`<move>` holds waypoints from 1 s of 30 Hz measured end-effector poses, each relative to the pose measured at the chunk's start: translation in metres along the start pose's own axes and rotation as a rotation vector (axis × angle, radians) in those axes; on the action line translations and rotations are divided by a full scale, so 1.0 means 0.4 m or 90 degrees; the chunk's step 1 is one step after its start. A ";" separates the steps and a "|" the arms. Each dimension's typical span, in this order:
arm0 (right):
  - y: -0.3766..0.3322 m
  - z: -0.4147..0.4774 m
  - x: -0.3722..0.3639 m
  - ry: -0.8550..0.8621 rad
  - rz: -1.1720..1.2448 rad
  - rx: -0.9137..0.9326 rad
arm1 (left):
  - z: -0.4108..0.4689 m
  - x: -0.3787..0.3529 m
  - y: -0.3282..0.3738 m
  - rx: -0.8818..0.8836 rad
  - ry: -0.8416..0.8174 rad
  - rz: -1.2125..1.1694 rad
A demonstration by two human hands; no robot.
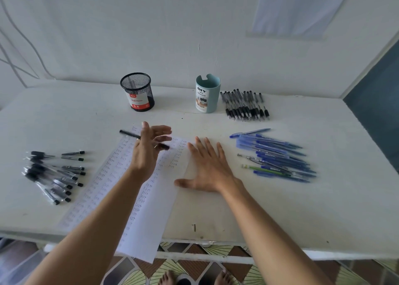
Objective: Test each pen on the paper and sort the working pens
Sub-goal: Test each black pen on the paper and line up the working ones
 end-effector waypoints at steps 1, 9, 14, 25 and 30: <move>0.001 0.000 0.000 0.001 0.001 0.000 | -0.002 -0.002 0.000 0.000 -0.022 0.030; 0.002 -0.001 0.002 0.019 0.008 -0.007 | -0.024 0.009 -0.003 -0.060 -0.004 0.432; 0.001 0.000 0.000 0.016 0.007 -0.009 | -0.032 0.031 0.002 -0.041 0.068 0.468; 0.001 -0.002 0.004 0.026 0.012 -0.008 | -0.027 0.015 -0.004 -0.053 0.025 0.539; 0.001 -0.001 0.000 0.029 0.010 -0.010 | -0.031 0.010 -0.001 -0.064 0.024 0.546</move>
Point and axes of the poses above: each hand's wrist, its own z-axis towards the middle knuckle, its own x-axis out of the back of the hand, y = z × x, the point moved 5 cm from there along z, towards the middle knuckle, and after that the axes turned 12 degrees about -z, right-handed, at the moved point
